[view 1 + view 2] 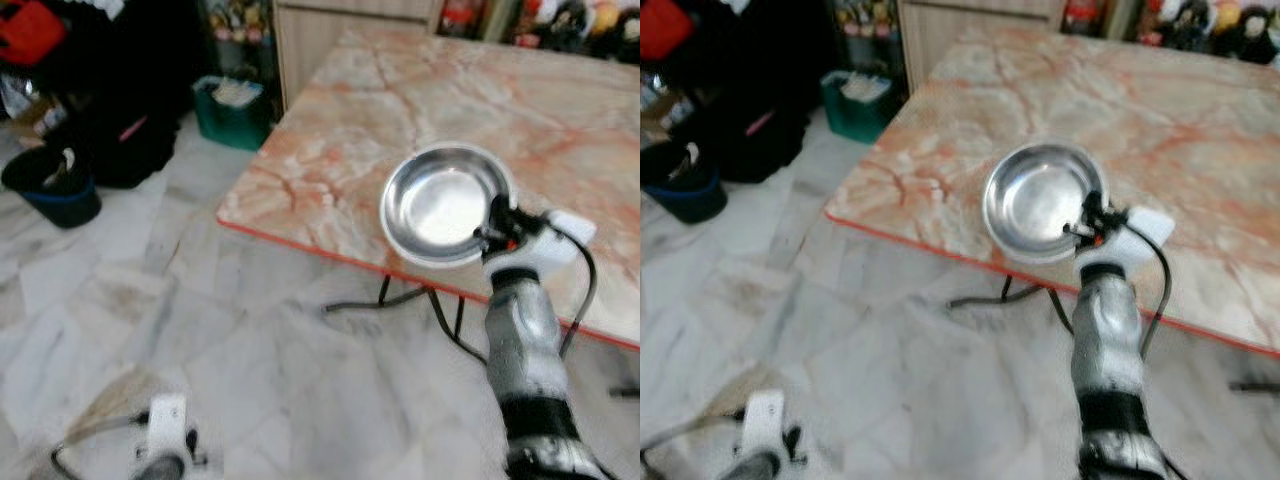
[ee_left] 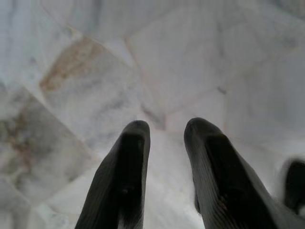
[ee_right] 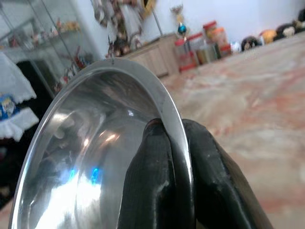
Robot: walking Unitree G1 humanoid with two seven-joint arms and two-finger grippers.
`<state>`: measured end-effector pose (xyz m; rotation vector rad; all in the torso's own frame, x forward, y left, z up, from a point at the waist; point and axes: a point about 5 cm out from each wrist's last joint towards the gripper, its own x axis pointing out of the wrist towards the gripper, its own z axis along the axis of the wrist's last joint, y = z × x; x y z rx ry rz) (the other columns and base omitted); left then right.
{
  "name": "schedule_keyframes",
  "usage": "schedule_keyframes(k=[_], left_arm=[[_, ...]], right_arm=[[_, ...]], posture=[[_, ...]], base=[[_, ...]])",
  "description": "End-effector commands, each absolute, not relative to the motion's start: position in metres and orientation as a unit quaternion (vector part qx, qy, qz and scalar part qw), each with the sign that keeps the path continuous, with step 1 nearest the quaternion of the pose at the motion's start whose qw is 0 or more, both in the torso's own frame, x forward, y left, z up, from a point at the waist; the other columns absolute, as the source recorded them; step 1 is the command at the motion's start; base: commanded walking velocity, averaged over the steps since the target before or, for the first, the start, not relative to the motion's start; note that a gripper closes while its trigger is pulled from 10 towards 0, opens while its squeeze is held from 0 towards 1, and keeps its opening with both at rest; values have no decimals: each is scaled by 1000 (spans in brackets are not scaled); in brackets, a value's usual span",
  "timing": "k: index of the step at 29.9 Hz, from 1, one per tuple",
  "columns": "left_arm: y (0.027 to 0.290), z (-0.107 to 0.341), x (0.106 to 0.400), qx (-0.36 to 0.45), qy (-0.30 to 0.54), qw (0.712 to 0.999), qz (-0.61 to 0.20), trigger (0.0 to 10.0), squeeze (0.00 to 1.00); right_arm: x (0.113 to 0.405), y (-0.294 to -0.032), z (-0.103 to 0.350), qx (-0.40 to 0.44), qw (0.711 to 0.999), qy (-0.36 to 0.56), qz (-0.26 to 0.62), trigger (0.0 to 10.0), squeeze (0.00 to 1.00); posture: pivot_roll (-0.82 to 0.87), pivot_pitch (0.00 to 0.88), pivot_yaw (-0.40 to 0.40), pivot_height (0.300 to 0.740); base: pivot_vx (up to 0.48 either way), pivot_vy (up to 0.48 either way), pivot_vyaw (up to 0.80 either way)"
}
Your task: Setting the table
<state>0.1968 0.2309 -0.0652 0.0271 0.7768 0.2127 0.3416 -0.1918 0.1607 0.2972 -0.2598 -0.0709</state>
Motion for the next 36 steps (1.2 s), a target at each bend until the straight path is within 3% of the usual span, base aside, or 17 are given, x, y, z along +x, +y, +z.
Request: schedule_keyframes(k=[1, 8, 19, 30, 36], left_arm=[[225, -66, 197, 1, 378, 920, 103, 10000, 0], [225, -67, 197, 1, 378, 920, 103, 10000, 0], [225, -66, 199, -5, 378, 920, 105, 10000, 0], [228, -67, 195, -1, 381, 918, 104, 10000, 0], [230, -67, 193, 1, 380, 919, 104, 10000, 0]], right_arm=[[336, -209, 164, 144, 977, -141, -67, 10000, 0], [332, -211, 161, 145, 978, -134, -70, 10000, 0], [329, -215, 160, 151, 975, -126, -99, 10000, 0], [336, -216, 158, 177, 972, -101, -120, 10000, 0], [341, -225, 165, 195, 959, -98, -181, 10000, 0]], posture=[[-40, 138, 25, 740], [-42, 165, 28, 740], [-45, 208, 30, 740], [-37, 174, 35, 740], [-26, 167, 36, 740]], base=[[337, 0, 0], [316, 0, -248], [0, 0, -272], [0, 0, 0], [0, 0, 0]])
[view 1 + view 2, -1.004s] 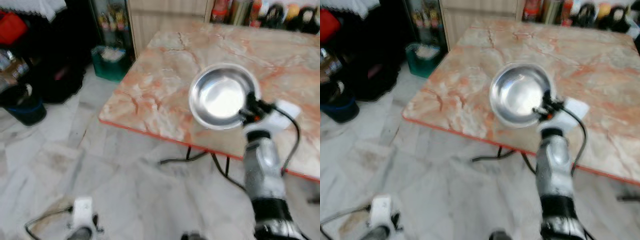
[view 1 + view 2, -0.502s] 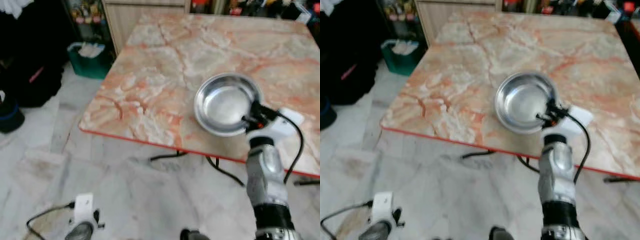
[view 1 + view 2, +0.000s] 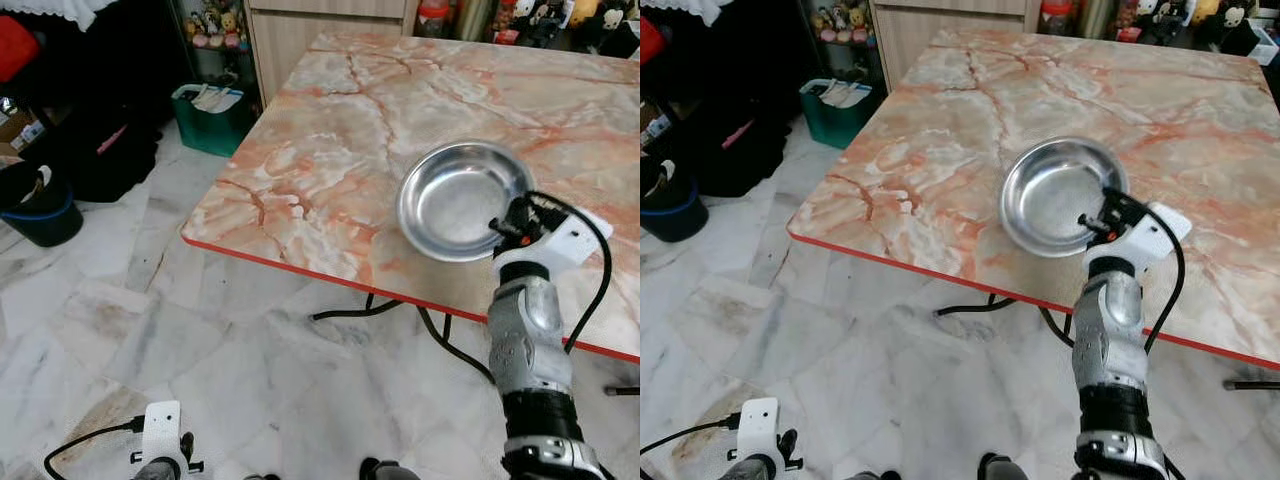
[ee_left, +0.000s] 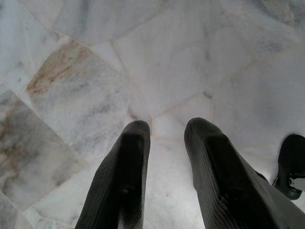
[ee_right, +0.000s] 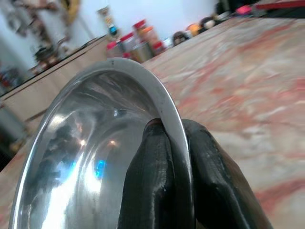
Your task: Setting the table
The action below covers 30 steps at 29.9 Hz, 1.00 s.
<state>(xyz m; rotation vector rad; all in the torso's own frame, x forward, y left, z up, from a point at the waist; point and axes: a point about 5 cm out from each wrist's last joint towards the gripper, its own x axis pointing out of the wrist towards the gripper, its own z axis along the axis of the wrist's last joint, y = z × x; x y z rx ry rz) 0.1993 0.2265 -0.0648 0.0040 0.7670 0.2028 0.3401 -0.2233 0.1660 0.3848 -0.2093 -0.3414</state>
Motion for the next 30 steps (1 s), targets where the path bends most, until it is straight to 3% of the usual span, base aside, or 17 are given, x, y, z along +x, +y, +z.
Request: schedule_keyframes(k=[1, 3, 21, 30], left_arm=[[231, -67, 193, 3, 379, 920, 103, 10000, 0], [232, -67, 193, 6, 379, 920, 102, 10000, 0], [230, -66, 195, 18, 377, 922, 87, 10000, 0], [230, -68, 192, 20, 387, 918, 84, 10000, 0]], right_arm=[[341, -227, 166, 212, 953, -87, -200, 10000, 0], [340, -226, 160, 216, 951, -51, -217, 10000, 0], [334, -229, 157, 289, 922, -24, -257, 10000, 0], [337, -215, 154, 348, 910, 7, -226, 10000, 0]], posture=[[-26, 165, 39, 740], [-28, 161, 40, 740], [-17, 142, 33, 740], [-18, 148, 34, 740]], base=[[0, 0, 0], [0, 0, 0], [0, 0, 0], [0, 0, 0]])
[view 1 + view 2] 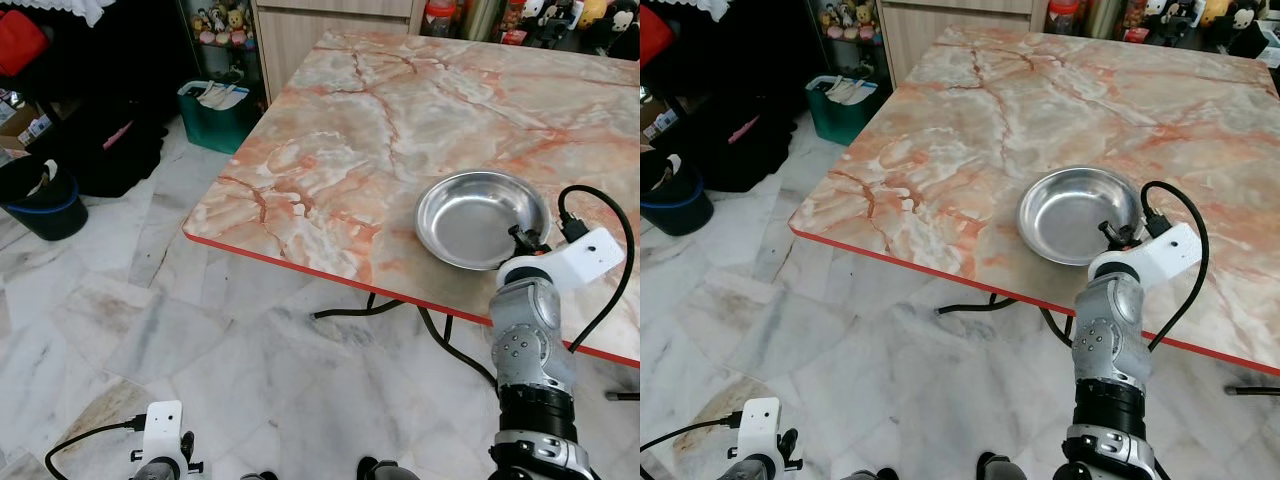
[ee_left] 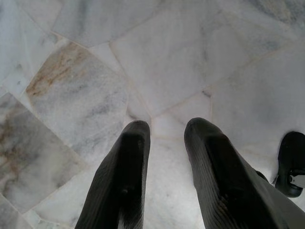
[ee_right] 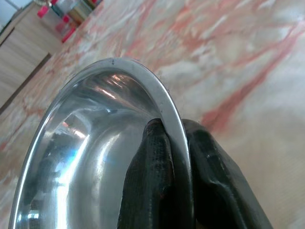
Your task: Setting the table
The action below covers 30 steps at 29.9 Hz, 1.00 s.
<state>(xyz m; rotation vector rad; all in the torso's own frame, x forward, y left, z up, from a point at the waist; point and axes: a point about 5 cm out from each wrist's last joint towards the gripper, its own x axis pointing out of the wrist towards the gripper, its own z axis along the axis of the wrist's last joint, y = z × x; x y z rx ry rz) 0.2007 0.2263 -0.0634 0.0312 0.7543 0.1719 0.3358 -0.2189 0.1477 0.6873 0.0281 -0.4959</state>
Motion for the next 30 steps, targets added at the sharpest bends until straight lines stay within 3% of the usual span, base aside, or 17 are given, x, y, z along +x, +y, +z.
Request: schedule_keyframes(k=[1, 20, 22, 23, 24, 26, 27, 30], left_arm=[[230, -68, 192, 20, 388, 918, 83, 10000, 0], [231, -69, 189, 21, 393, 916, 82, 10000, 0], [231, -69, 189, 21, 392, 916, 83, 10000, 0], [231, -69, 189, 21, 392, 916, 83, 10000, 0], [231, -69, 189, 20, 392, 916, 83, 10000, 0], [231, -69, 189, 21, 392, 916, 83, 10000, 0], [231, -69, 189, 20, 392, 916, 83, 10000, 0], [230, -69, 190, 20, 391, 917, 82, 10000, 0]], right_arm=[[337, -213, 153, 354, 909, 11, -221, 10000, 0], [331, -215, 139, 343, 902, 63, -254, 10000, 0], [331, -215, 139, 344, 902, 64, -255, 10000, 478], [331, -215, 139, 344, 902, 64, -255, 10000, 478], [331, -215, 139, 344, 901, 64, -255, 10000, 655], [331, -215, 140, 344, 901, 64, -256, 10000, 686], [331, -216, 140, 343, 901, 63, -256, 10000, 863], [331, -216, 140, 343, 902, 62, -256, 10000, 898]], posture=[[-18, 148, 34, 740], [-13, 157, 34, 740], [-12, 156, 33, 740], [-12, 156, 33, 740], [-13, 156, 33, 740], [-13, 156, 33, 740], [-14, 156, 34, 740], [-12, 156, 33, 740]], base=[[0, 0, 0], [0, 0, 0], [0, 0, 0], [0, 0, 0], [0, 0, 0], [0, 0, 0], [0, 0, 0], [0, 0, 0]])
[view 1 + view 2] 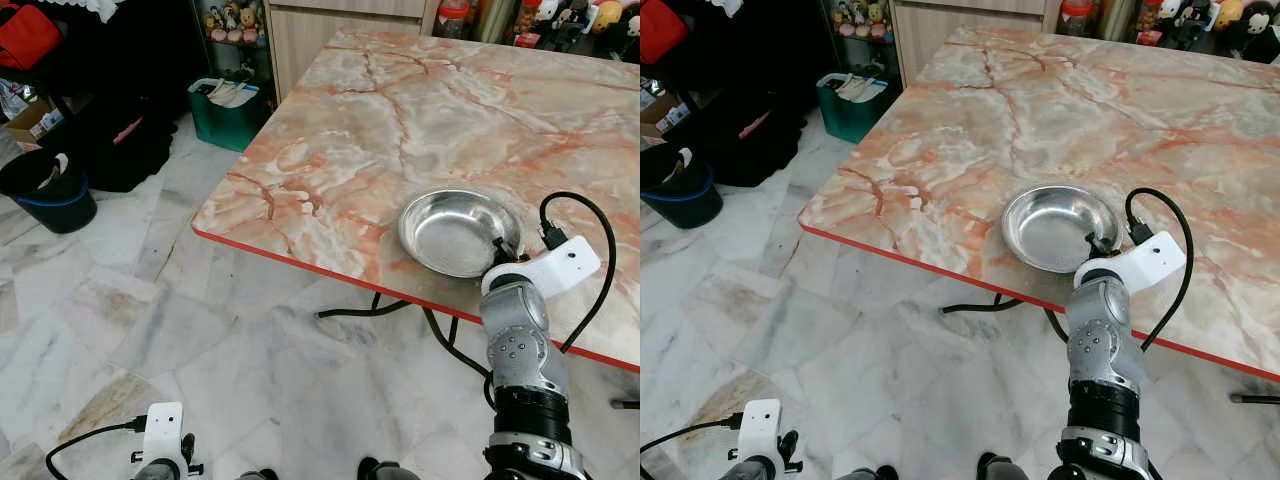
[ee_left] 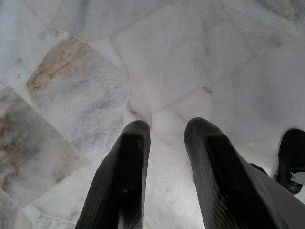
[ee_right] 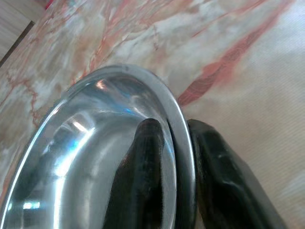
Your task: Setting the table
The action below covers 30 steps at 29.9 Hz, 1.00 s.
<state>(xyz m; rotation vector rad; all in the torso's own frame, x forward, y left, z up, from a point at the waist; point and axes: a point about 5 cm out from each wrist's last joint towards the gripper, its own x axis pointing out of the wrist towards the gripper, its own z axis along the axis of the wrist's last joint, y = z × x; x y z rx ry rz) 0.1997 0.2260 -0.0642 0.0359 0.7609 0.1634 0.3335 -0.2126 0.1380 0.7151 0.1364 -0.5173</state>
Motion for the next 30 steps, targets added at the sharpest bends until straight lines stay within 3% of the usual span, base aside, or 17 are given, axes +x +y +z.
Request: schedule_keyframes(k=[1, 8, 10, 11, 19, 30], left_arm=[[230, -69, 191, 20, 389, 917, 81, 10000, 0], [228, -68, 192, 20, 386, 919, 80, 10000, 0], [228, -68, 192, 19, 386, 919, 81, 10000, 0], [228, -68, 192, 19, 386, 919, 81, 10000, 0], [227, -69, 192, 10, 384, 920, 82, 10000, 0], [227, -69, 190, 1, 381, 920, 89, 10000, 0]], right_arm=[[331, -215, 141, 343, 902, 61, -255, 10000, 984], [332, -216, 141, 343, 902, 58, -255, 10000, 980], [334, -214, 150, 314, 920, 33, -231, 10000, 867], [334, -214, 154, 292, 930, 21, -224, 10000, 0], [332, -201, 191, 162, 967, -97, -170, 10000, 0], [331, -187, 205, 94, 978, -138, -124, 10000, 0]], posture=[[-13, 156, 33, 740], [-13, 157, 34, 740], [-15, 156, 34, 740], [-16, 157, 35, 740], [-22, 161, 36, 740], [-24, 164, 31, 740]], base=[[0, 0, 0], [0, 0, 0], [0, 0, 0], [0, 0, 0], [0, 0, 0], [0, 0, 0]])
